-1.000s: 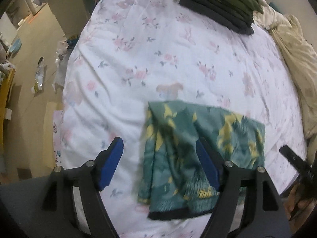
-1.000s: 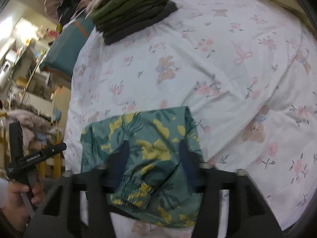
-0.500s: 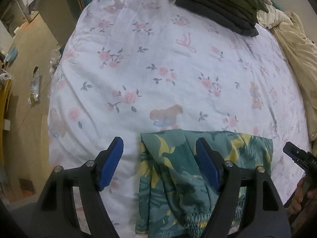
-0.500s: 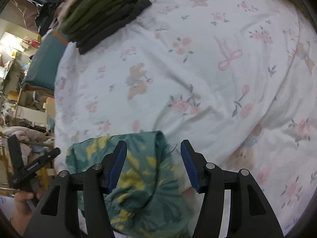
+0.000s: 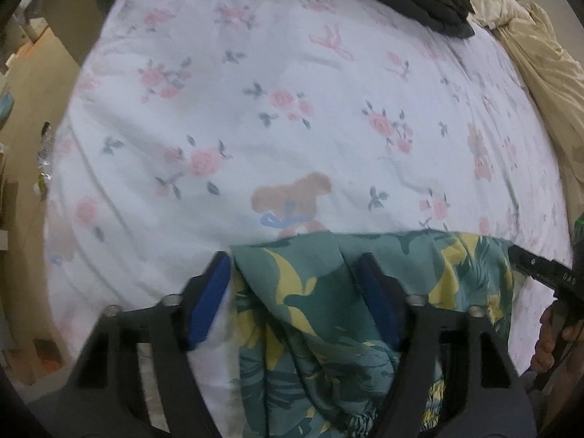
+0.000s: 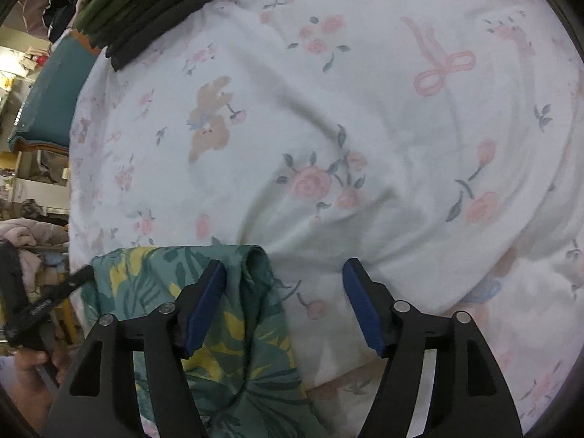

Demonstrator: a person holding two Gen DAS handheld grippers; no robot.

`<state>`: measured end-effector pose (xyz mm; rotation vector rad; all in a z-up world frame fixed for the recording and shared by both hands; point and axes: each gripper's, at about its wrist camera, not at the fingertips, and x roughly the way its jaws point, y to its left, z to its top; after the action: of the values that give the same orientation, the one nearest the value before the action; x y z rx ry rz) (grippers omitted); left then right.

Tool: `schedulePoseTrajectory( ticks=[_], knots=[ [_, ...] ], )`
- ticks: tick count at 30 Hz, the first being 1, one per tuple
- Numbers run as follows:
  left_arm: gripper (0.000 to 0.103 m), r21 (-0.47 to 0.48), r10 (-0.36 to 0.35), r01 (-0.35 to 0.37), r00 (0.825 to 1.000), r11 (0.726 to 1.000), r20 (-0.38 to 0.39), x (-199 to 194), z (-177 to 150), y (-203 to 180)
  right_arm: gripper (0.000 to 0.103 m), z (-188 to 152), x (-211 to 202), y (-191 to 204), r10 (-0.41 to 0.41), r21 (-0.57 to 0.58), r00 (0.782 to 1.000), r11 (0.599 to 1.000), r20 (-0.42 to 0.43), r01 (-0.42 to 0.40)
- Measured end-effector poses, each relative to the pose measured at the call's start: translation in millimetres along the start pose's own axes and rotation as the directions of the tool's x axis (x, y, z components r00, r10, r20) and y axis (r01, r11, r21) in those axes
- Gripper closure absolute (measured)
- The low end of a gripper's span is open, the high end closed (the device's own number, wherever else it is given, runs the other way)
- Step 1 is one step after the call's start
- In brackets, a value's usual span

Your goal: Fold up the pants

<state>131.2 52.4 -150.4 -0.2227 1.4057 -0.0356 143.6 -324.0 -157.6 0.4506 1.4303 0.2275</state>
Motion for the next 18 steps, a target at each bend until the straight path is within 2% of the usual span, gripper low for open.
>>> schedulePoseTrajectory(
  ticks=[2, 4, 5, 6, 7, 8, 9, 10, 11, 12, 18],
  knots=[
    [0.067, 0.016, -0.006, 0.007, 1.000, 1.000, -0.027, 7, -2, -2, 0.033, -1, 2, 0, 0.062, 0.009, 0.998, 0.998, -0.019, -0.062],
    [0.071, 0.034, -0.006, 0.007, 1.000, 0.999, -0.022, 7, -2, -5, 0.033, -3, 4, 4, 0.076, -0.007, 0.997, 0.997, -0.032, -0.076],
    [0.083, 0.039, -0.011, 0.012, 1.000, 0.999, -0.019, 7, -3, -6, 0.035, -4, 5, 8, 0.064, -0.032, 0.997, 0.997, -0.034, -0.065],
    [0.090, 0.049, -0.024, 0.025, 0.999, 0.998, -0.023, 6, -2, -7, 0.040, -4, 6, 11, 0.055, -0.045, 0.998, 0.997, -0.034, -0.057],
    [0.096, 0.063, -0.026, 0.028, 0.999, 0.998, -0.025, 5, -1, -9, 0.051, -5, 7, 14, 0.045, -0.064, 0.998, 0.997, -0.035, -0.047],
    [0.097, 0.073, -0.022, 0.024, 1.000, 0.997, -0.020, 4, -1, -11, 0.060, -6, 8, 16, 0.044, -0.075, 0.998, 0.996, -0.040, -0.047],
    [0.098, 0.086, -0.021, 0.022, 1.000, 0.996, -0.015, 2, -1, -13, 0.084, -6, 9, 17, 0.046, -0.082, 0.998, 0.995, -0.042, -0.049],
    [0.098, 0.092, -0.020, 0.020, 1.000, 0.996, -0.010, 0, -2, -14, 0.089, -7, 9, 20, 0.048, -0.094, 0.998, 0.994, -0.041, -0.052],
    [0.098, 0.089, -0.023, 0.023, 1.000, 0.996, -0.007, -2, -1, -14, 0.090, -7, 5, 23, 0.034, -0.115, 0.999, 0.993, -0.021, -0.036],
    [0.098, 0.083, -0.031, 0.031, 1.000, 0.996, -0.003, -5, 0, -12, 0.096, -6, 2, 25, 0.029, -0.131, 1.000, 0.991, -0.006, -0.029],
    [0.098, 0.066, -0.063, 0.062, 0.998, 0.996, 0.013, -15, 4, -4, 0.098, 3, -3, 26, 0.042, -0.168, 0.999, 0.985, -0.004, -0.042]
  ],
)
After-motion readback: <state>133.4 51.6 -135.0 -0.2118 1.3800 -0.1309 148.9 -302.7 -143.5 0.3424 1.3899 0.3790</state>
